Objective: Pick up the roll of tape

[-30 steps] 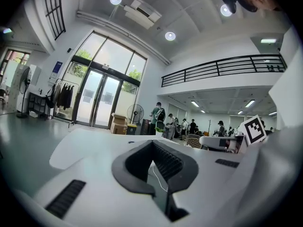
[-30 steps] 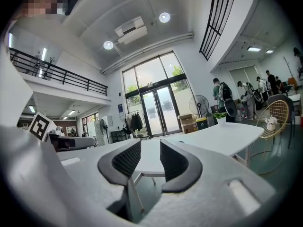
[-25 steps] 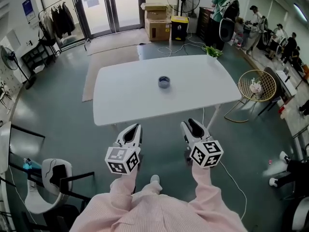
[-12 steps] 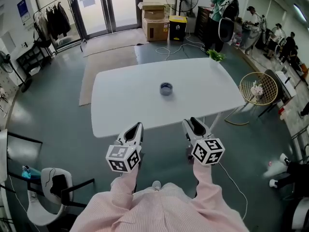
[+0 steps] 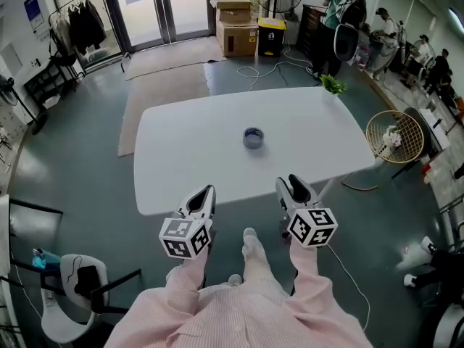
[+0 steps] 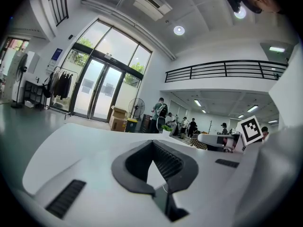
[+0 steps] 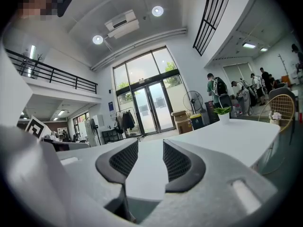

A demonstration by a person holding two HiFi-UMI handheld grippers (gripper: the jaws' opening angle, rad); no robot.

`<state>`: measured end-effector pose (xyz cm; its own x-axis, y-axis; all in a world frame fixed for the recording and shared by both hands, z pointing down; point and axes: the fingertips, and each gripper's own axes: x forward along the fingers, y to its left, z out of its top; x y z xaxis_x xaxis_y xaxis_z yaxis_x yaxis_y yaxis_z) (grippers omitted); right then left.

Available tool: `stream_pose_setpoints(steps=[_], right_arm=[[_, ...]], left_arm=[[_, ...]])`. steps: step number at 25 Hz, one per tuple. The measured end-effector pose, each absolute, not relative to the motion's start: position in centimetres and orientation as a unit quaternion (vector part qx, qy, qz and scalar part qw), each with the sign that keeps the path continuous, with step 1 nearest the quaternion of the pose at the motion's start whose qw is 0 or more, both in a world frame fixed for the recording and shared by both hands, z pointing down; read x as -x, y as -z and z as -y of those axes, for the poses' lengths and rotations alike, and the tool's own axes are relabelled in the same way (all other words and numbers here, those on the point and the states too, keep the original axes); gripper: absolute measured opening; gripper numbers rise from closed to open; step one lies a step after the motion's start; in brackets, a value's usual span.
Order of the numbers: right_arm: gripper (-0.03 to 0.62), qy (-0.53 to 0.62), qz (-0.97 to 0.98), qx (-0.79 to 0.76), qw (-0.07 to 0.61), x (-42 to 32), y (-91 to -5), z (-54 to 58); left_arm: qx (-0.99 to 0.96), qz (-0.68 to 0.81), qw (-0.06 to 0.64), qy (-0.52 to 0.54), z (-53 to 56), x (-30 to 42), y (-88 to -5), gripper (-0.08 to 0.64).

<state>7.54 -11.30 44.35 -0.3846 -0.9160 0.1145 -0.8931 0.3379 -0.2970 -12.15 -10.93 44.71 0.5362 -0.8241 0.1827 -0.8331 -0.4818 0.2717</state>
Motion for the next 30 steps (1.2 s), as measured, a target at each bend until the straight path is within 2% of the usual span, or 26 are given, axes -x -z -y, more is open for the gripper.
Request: stream_pose_setpoints(steps=[15,30], right_arm=[[0.146,0.241,-0.811,0.532,0.040,-9.7,-48.2,26.4],[0.145,0.315,-0.818,0.480,-0.024,-11.1,-52.7,36.9]], left_arm=[[-0.835,0.510,0.205,-0.030,24.2,10.6,-47.9,0.001],[-0.812,0.521,0.258,-0.052,33.6,7.0,-51.6,0.000]])
